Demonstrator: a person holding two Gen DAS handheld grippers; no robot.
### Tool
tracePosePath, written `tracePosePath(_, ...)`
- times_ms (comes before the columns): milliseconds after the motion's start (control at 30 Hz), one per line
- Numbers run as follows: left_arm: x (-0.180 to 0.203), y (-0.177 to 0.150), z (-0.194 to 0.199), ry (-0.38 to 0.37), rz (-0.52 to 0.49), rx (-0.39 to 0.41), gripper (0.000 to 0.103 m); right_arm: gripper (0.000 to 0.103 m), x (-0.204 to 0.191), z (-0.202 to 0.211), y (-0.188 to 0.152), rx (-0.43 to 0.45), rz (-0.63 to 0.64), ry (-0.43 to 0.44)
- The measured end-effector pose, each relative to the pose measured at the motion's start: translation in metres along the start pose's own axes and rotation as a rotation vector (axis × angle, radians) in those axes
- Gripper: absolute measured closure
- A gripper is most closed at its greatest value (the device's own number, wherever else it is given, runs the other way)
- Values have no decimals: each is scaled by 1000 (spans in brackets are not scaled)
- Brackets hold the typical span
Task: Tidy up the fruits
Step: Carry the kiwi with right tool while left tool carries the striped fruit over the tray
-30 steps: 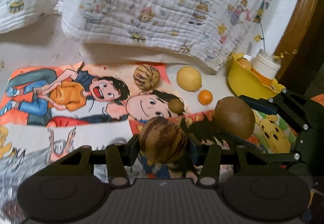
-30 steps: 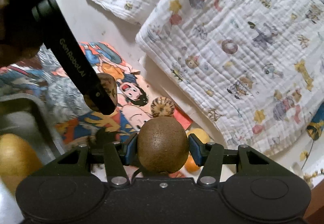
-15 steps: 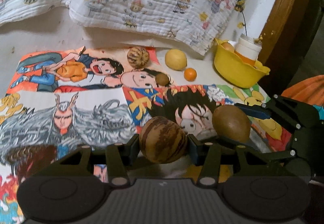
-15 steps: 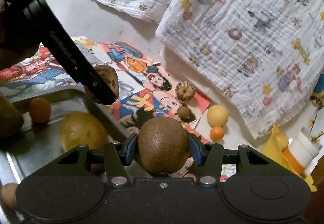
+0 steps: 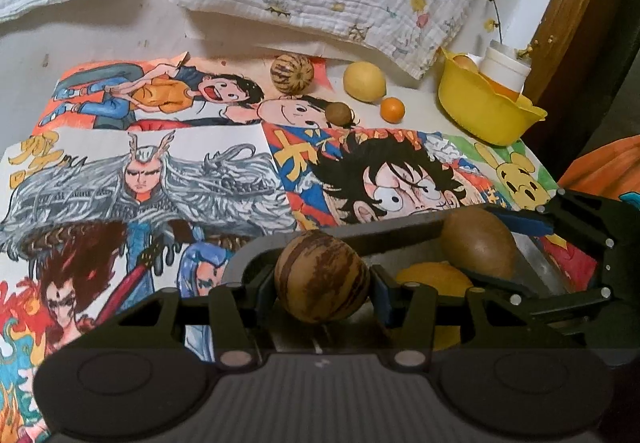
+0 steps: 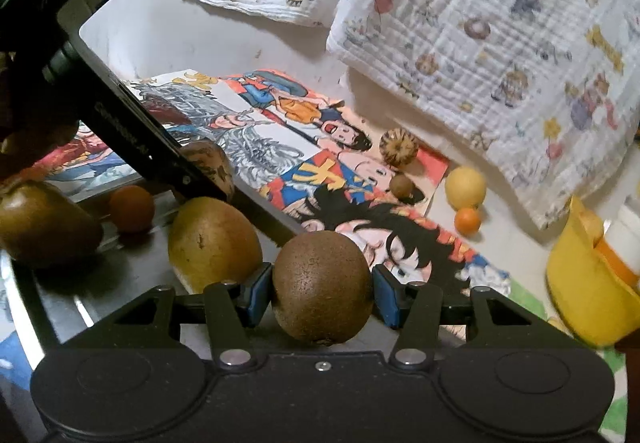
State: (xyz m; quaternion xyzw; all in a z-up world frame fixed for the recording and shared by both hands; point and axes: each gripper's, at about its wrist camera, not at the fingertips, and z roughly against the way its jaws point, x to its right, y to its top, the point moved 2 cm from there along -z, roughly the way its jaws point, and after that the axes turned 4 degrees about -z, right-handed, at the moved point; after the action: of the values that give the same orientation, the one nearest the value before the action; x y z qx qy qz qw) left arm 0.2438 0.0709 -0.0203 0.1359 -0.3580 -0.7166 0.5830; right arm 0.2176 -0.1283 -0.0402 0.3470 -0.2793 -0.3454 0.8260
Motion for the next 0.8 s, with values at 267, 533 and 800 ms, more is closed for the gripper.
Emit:
tracePosePath(267, 3, -6, 3, 5, -3, -20, 50, 48, -5, 12, -10, -55, -66, 42)
tracePosePath(533, 6, -10, 5, 19, -10, -18, 49, 47, -16, 16, -8, -56, -35, 41)
tracePosePath(800, 9, -12, 8, 31, -8, -24, 42, 46, -15, 19, -10, -51, -80, 43)
